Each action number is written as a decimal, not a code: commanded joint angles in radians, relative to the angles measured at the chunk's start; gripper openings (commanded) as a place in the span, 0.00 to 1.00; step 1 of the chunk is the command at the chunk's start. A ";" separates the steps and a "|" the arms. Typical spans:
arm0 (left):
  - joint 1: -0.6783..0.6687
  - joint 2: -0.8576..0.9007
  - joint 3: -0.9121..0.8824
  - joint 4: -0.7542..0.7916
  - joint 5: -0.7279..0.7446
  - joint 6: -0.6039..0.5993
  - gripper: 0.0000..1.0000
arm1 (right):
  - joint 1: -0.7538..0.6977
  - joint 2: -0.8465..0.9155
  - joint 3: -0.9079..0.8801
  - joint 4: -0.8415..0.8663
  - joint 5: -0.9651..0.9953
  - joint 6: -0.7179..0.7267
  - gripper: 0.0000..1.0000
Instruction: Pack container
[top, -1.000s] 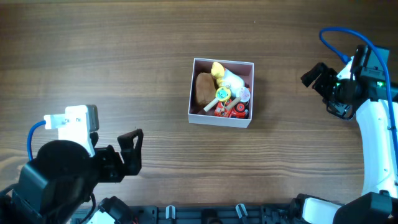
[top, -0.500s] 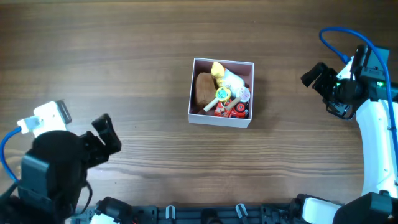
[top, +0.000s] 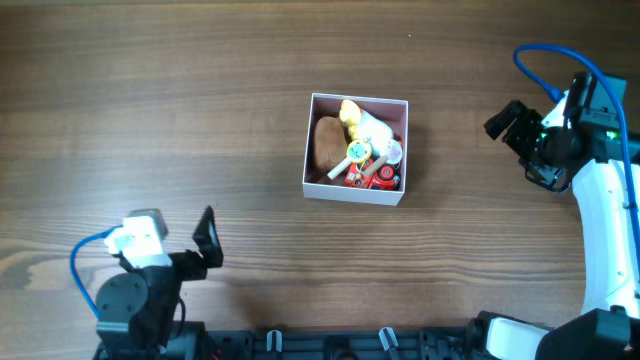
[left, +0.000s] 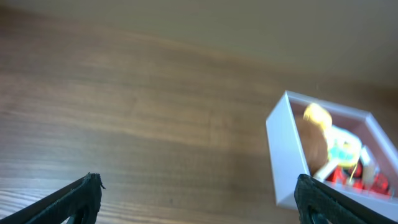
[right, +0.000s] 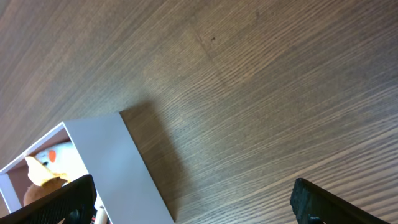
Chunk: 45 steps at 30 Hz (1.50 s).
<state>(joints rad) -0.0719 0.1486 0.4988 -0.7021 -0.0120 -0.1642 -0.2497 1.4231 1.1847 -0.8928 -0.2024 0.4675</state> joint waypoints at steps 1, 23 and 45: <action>0.016 -0.101 -0.104 0.015 0.083 0.098 1.00 | 0.001 -0.002 -0.002 0.003 -0.009 0.006 0.99; 0.081 -0.145 -0.341 0.055 0.090 0.105 1.00 | 0.001 -0.002 -0.002 0.003 -0.009 0.006 1.00; 0.081 -0.144 -0.341 0.055 0.090 0.105 1.00 | 0.046 -0.210 -0.004 -0.002 0.002 0.003 1.00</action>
<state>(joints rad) 0.0021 0.0143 0.1642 -0.6479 0.0555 -0.0826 -0.2375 1.3434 1.1839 -0.8932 -0.2020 0.4675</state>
